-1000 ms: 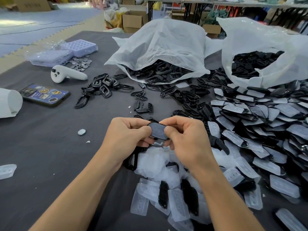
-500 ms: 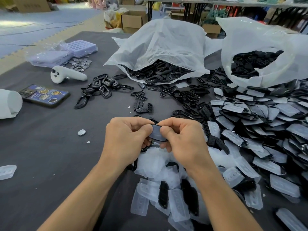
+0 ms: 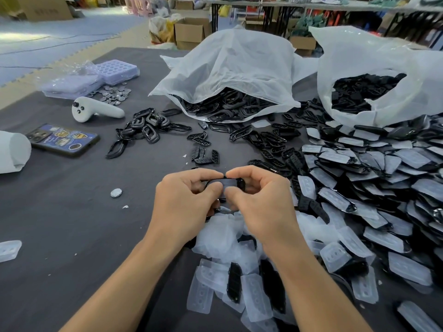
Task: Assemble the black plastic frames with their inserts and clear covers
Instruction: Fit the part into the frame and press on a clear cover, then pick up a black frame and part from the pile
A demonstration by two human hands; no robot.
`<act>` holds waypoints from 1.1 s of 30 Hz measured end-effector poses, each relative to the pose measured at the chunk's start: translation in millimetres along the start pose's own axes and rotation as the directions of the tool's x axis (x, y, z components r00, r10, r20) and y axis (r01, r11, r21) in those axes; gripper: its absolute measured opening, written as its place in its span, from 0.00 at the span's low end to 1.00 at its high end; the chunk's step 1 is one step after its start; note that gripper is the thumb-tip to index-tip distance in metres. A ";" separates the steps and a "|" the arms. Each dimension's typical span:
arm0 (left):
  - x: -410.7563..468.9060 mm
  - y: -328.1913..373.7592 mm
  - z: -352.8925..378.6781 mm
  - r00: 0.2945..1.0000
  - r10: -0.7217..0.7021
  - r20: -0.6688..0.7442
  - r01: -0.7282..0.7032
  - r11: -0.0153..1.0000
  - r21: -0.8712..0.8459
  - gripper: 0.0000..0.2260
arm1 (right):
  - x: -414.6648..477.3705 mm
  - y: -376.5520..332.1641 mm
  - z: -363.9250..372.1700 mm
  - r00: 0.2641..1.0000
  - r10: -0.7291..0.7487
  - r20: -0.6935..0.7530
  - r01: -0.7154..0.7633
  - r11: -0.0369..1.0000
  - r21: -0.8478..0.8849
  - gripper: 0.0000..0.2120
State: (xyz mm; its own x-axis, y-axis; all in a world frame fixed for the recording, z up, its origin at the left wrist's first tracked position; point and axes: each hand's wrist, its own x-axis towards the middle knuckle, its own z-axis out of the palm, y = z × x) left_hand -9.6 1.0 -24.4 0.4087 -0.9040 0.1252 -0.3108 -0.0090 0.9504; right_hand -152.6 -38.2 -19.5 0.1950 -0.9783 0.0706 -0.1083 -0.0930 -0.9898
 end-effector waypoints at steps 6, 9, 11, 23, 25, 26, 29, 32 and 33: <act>2.5 -3.7 -2.5 0.993 0.001 0.121 0.015 0.992 -0.127 0.14 | 2.6 -2.1 -4.0 0.998 0.026 -0.057 -0.026 1.000 -0.005 0.17; 6.1 -5.9 -0.6 0.998 -0.021 0.067 0.029 0.992 -0.122 0.16 | -1.5 -3.9 -3.8 0.998 -0.062 0.000 0.061 0.986 -0.152 0.14; 6.6 -7.6 -0.1 1.000 -0.022 0.022 0.024 0.993 -0.115 0.16 | -5.5 -5.3 -3.1 0.988 -0.138 0.062 0.150 0.951 -0.271 0.16; -2.2 -9.2 -3.7 0.986 0.074 -0.150 -0.058 0.992 0.111 0.07 | 25.0 -19.1 -86.0 0.976 -0.155 -0.156 0.015 0.754 -0.656 0.17; -0.7 -9.1 -4.0 0.974 0.092 -0.207 -0.046 0.975 0.218 0.06 | 35.6 -25.3 -111.5 0.943 -0.145 -0.298 -0.116 0.700 -0.704 0.19; 1.8 -10.4 -3.8 0.972 0.101 -0.213 -0.045 0.966 0.253 0.06 | 38.9 -28.6 -120.5 0.924 -0.139 -0.357 -0.176 0.675 -0.717 0.22; 15.7 -17.5 -0.9 0.975 0.136 -0.174 -0.062 0.924 0.377 0.11 | 44.1 -34.0 -120.4 0.914 -0.173 -0.367 -0.179 0.640 -0.748 0.25; 36.1 -20.8 5.2 0.971 0.192 -0.143 -0.099 0.865 0.493 0.14 | 48.6 -28.1 -86.0 0.975 -0.133 -0.180 -0.052 0.647 -0.761 0.19; 42.6 -21.3 7.0 0.969 0.204 -0.139 -0.107 0.855 0.507 0.14 | 50.6 -24.6 -72.0 0.989 -0.092 -0.120 -0.034 0.643 -0.766 0.18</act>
State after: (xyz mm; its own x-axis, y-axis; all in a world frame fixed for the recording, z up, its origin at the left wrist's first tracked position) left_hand 8.5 -40.3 -41.3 0.4522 -0.8184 0.3547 -0.7449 -0.1278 0.6548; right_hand -210.3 -98.8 17.3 0.0854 -0.9808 0.1753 -0.8224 -0.1687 -0.5434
